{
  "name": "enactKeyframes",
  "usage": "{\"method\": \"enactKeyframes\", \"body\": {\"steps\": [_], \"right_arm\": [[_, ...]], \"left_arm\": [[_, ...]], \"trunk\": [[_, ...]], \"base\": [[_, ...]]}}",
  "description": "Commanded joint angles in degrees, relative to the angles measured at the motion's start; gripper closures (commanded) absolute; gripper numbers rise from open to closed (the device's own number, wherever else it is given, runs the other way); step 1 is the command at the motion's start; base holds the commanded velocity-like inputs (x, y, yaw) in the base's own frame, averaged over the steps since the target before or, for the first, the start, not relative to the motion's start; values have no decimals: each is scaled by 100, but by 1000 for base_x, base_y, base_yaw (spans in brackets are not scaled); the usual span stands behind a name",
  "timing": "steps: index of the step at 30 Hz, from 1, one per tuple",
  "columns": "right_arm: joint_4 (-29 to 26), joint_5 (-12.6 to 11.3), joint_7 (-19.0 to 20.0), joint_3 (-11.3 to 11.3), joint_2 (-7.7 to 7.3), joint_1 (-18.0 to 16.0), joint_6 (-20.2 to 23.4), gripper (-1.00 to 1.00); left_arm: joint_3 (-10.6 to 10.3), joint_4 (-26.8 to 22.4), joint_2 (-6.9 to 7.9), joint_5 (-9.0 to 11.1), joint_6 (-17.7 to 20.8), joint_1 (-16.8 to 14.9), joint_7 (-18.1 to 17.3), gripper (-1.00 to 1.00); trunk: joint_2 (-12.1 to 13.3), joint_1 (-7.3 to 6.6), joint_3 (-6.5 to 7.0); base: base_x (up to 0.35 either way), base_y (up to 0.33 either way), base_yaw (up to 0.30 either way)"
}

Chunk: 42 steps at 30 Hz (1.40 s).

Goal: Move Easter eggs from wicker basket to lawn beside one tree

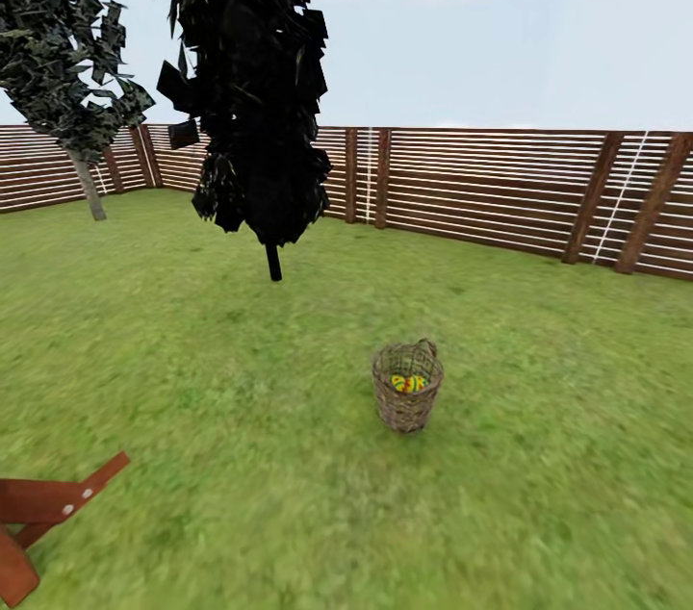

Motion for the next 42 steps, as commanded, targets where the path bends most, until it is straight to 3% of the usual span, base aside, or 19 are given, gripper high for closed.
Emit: {"method": "enactKeyframes", "body": {"steps": [1, 18, 33, 42], "right_arm": [[5, -2, -6, -4, 0, -3, -17, -100], [37, -2, -1, 2, 7, -3, -17, -100], [42, -2, 2, -2, 5, -3, -17, -100], [42, -2, 2, -1, -6, -3, -17, -100]], "left_arm": [[-11, 0, 3, 30, -23, -3, 6, -100], [-23, 2, 16, 23, -135, -4, -3, -100], [-24, -1, 17, 24, -141, -4, -50, -100], [-24, -2, 16, 24, -148, -4, -48, -100]], "trunk": [[-10, 6, -10], [-10, 6, -10], [-10, 6, -10], [-10, 6, -10]], "base": [[325, 6, 0], [335, 1, -13], [338, 0, -251], [330, 79, -68]]}}
